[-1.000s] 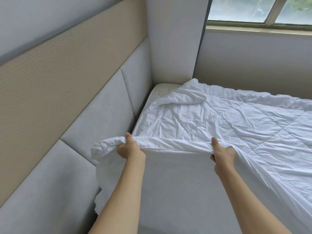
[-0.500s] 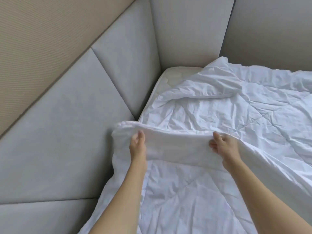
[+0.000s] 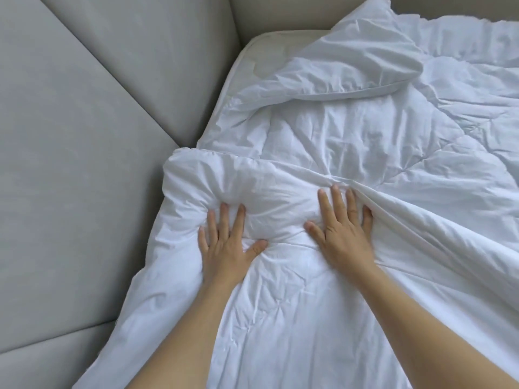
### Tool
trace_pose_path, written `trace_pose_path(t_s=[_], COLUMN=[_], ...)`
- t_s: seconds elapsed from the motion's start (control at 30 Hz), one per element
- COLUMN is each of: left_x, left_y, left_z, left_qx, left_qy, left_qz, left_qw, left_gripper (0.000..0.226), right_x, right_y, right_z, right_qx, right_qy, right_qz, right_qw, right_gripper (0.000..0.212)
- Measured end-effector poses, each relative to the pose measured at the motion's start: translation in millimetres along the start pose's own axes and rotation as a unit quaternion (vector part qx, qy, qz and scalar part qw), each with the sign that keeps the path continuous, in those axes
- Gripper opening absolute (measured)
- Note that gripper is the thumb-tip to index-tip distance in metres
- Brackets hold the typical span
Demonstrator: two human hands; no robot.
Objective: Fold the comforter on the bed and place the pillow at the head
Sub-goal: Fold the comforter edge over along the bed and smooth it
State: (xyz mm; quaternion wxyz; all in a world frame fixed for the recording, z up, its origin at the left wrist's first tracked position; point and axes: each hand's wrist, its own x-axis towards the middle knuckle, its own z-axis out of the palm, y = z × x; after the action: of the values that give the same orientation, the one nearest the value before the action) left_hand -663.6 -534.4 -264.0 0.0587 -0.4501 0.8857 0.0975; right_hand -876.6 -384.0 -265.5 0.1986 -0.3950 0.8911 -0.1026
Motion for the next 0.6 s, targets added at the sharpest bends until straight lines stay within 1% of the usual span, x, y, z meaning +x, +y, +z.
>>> trace_pose_path(t_s=[0.1,0.17,0.23,0.33,0.5,0.6], left_x=[-3,-13,-30,-65,-125,-170], left_y=[5,10,18,35,52,56], left_z=[-22,-42,-65,-103,-181,-230], left_qx=[-0.001,-0.011,-0.043,-0.080,-0.089,-0.089], left_qy=[-0.073,-0.080,-0.050,0.021,0.103,0.135], left_qz=[-0.011,-0.011,-0.002,0.023,0.069,0.096], left_qw=[0.997,0.997,0.998,0.996,0.988,0.982], left_gripper=[0.092,0.091,0.088,0.084,0.082,0.082], right_x=[-4,-17,-41,-88,-166,-218], right_y=[-2,-8,-15,-27,-56,-76], right_z=[-19,-39,-61,-92,-145,-181], right_qx=[0.004,0.000,0.007,0.023,0.040,0.088], right_qy=[-0.037,-0.061,-0.043,-0.006,0.053,0.091], right_qz=[-0.002,0.000,0.002,0.013,0.017,0.027], right_qw=[0.999,0.998,0.999,1.000,0.998,0.992], right_gripper=[0.080,0.081,0.080,0.079,0.084,0.082])
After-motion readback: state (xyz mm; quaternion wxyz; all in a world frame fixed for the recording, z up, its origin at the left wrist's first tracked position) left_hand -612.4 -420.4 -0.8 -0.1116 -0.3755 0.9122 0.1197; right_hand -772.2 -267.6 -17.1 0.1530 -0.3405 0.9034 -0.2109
